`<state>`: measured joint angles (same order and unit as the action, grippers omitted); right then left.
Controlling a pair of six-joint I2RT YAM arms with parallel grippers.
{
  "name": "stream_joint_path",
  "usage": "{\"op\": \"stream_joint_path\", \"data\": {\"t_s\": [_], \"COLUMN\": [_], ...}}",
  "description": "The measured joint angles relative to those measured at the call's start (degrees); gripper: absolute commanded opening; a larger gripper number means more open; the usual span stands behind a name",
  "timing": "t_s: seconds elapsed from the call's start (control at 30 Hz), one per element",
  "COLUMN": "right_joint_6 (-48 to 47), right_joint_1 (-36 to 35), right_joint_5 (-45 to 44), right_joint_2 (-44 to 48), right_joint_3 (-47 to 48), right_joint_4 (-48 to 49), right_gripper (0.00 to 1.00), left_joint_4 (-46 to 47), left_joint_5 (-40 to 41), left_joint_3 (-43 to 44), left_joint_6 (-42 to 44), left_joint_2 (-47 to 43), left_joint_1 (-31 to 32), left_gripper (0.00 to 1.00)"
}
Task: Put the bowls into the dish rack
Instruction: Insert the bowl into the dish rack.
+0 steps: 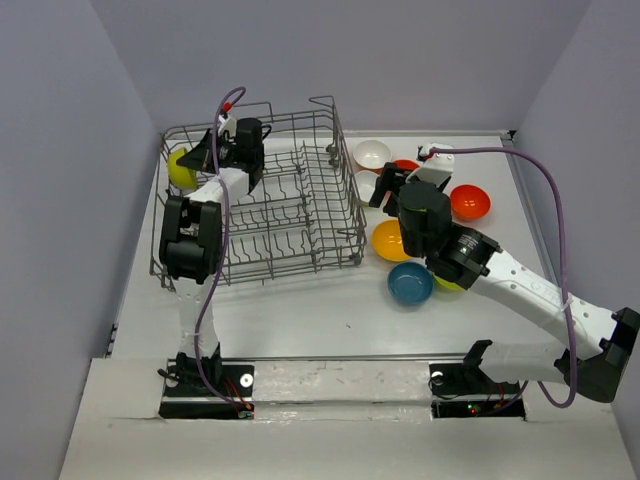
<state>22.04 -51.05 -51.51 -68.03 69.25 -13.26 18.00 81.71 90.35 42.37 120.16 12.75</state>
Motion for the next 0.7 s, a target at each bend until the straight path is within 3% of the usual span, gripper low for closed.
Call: {"op": "stream_joint_path", "data": {"t_s": [0.27, 0.7], "right_joint_6": [0.0, 0.0], "right_joint_1": [0.0, 0.0], "right_joint_5": [0.1, 0.1], "right_joint_2": [0.2, 0.2], "right_joint_3": [-0.2, -0.7], "right_joint_4": [0.1, 0.3], "right_gripper": [0.77, 0.77], "left_joint_4": [0.7, 1.1], "left_joint_5": [0.0, 0.1], "left_joint_3": [0.0, 0.0], "left_joint_6": [1.0, 1.4], "left_joint_2": [0.9, 1.4], "left_joint_1": [0.4, 0.7], "left_gripper": [0.0, 0.08]}}
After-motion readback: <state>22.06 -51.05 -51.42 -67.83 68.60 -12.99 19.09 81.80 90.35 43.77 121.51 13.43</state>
